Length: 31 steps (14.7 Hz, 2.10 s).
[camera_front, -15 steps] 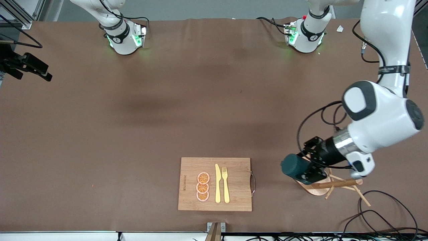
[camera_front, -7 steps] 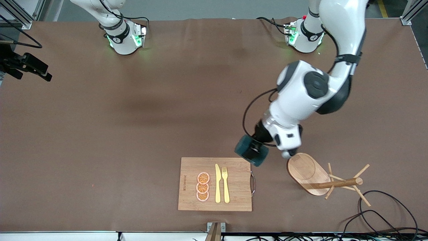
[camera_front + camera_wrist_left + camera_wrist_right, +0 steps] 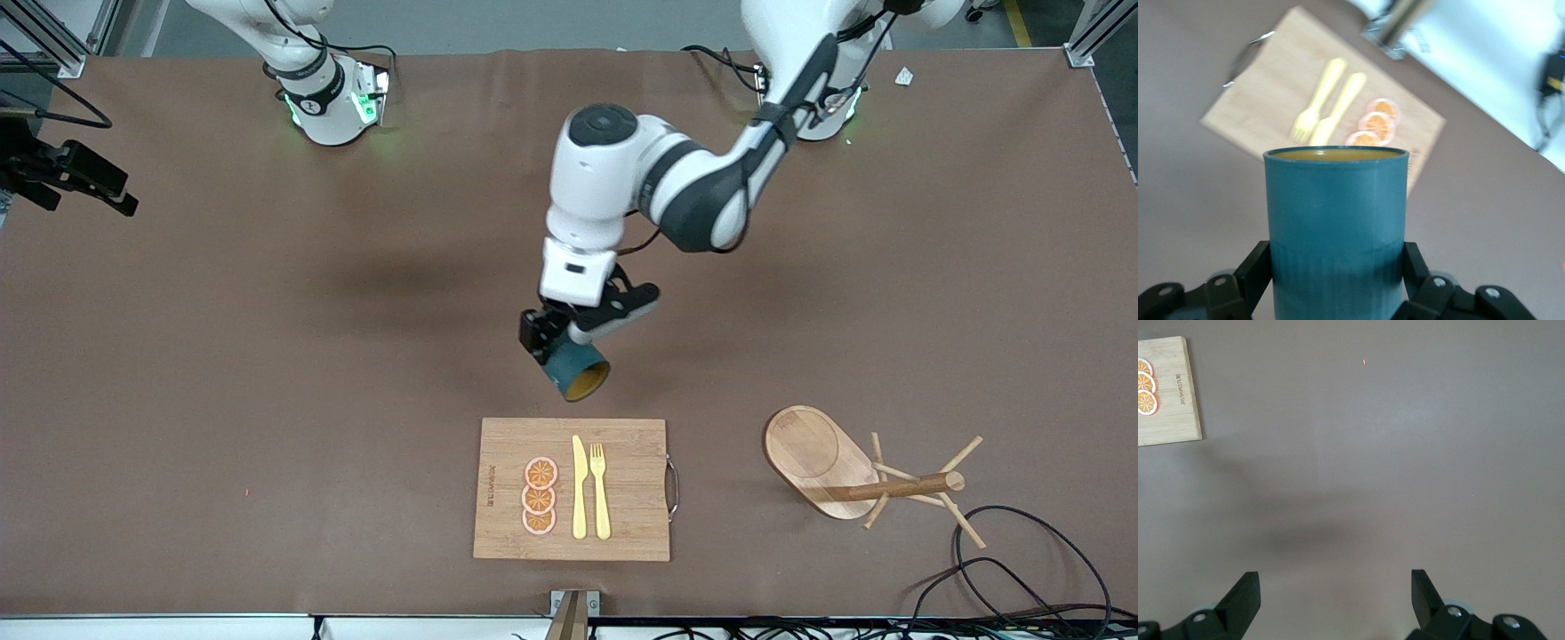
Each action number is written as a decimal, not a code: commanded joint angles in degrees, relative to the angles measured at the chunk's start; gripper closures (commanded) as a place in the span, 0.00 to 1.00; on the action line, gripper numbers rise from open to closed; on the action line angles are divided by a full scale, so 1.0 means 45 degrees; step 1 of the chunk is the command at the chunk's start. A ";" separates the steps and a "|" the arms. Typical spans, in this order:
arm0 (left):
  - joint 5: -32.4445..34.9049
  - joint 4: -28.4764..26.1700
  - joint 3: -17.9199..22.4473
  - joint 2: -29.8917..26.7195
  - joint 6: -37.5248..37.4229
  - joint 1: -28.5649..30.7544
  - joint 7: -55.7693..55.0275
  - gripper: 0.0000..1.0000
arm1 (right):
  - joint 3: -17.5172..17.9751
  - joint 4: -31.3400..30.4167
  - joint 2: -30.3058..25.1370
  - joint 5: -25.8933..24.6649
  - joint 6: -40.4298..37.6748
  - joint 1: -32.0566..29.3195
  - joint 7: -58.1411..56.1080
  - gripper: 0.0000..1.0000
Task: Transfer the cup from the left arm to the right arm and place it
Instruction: 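Carry the mug toward the table middle and lower it down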
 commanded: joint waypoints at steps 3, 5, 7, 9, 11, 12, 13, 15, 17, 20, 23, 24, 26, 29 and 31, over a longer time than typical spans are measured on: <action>0.3048 0.0027 0.0148 0.0886 0.2084 -0.1241 -0.0300 0.30 | 0.0097 -0.0111 -0.0093 0.0125 -0.0037 -0.0232 -0.0060 0.00; 0.4566 -0.0012 0.0225 0.1238 0.3062 -0.1650 -0.1080 0.31 | 0.0097 -0.0111 -0.0093 0.0125 -0.0037 -0.0232 -0.0060 0.00; 0.6713 -0.0012 0.0187 0.1570 0.3435 -0.1691 -0.1706 0.31 | 0.0097 -0.0111 -0.0093 0.0125 -0.0037 -0.0232 -0.0060 0.00; 0.8570 -0.0032 0.0187 0.1844 0.4059 -0.1807 -0.2991 0.32 | 0.0097 -0.0111 -0.0093 0.0125 -0.0037 -0.0232 -0.0060 0.00; 1.0192 -0.0187 0.0187 0.2020 0.4334 -0.1944 -0.4533 0.34 | 0.0077 -0.0111 -0.0093 0.0125 -0.0037 -0.0232 -0.0060 0.00; 1.1032 -0.0207 0.0187 0.2156 0.4355 -0.1964 -0.5044 0.34 | 0.0077 -0.0111 -0.0093 0.0125 -0.0037 -0.0232 -0.0060 0.00; 1.1717 -0.0208 0.0148 0.2390 0.4355 -0.2003 -0.5494 0.34 | 0.0077 -0.0111 -0.0093 0.0125 -0.0037 -0.0232 -0.0060 0.00; 1.2987 -0.0208 0.0128 0.2703 0.4374 -0.2315 -0.6450 0.34 | 0.0077 -0.0111 -0.0093 0.0125 -0.0037 -0.0232 -0.0060 0.00; 1.4199 -0.0188 0.0128 0.2958 0.4355 -0.2529 -0.7369 0.33 | 0.0077 -0.0111 -0.0093 0.0125 -0.0037 -0.0251 -0.0060 0.00; 1.5664 -0.0188 0.0186 0.3270 0.4180 -0.2998 -0.8561 0.34 | 0.0058 -0.0111 -0.0093 0.0125 -0.0037 -0.0251 -0.0060 0.00; 1.7363 -0.0149 0.0187 0.3894 0.3206 -0.3310 -0.9946 0.34 | 0.0058 -0.0112 -0.0093 0.0125 -0.0037 -0.0251 -0.0060 0.00; 1.8007 -0.0130 0.0187 0.4128 0.2797 -0.3428 -1.0609 0.34 | 0.0058 -0.0131 -0.0093 0.0125 -0.0037 -0.0251 -0.0060 0.00; 1.9237 -0.0071 0.0187 0.4616 0.1665 -0.3759 -1.2014 0.34 | 0.0058 -0.0112 -0.0093 0.0125 -0.0037 -0.0251 -0.0040 0.00; 2.0917 -0.0149 0.0187 0.4891 0.0551 -0.4092 -1.4203 0.33 | 0.0058 -0.0112 -0.0093 0.0125 -0.0115 -0.0251 -0.0060 0.00; 2.1817 -0.0149 0.0167 0.5164 -0.0057 -0.4151 -1.4793 0.32 | 0.0058 -0.0131 -0.0093 0.0144 -0.0134 -0.0251 -0.0060 0.00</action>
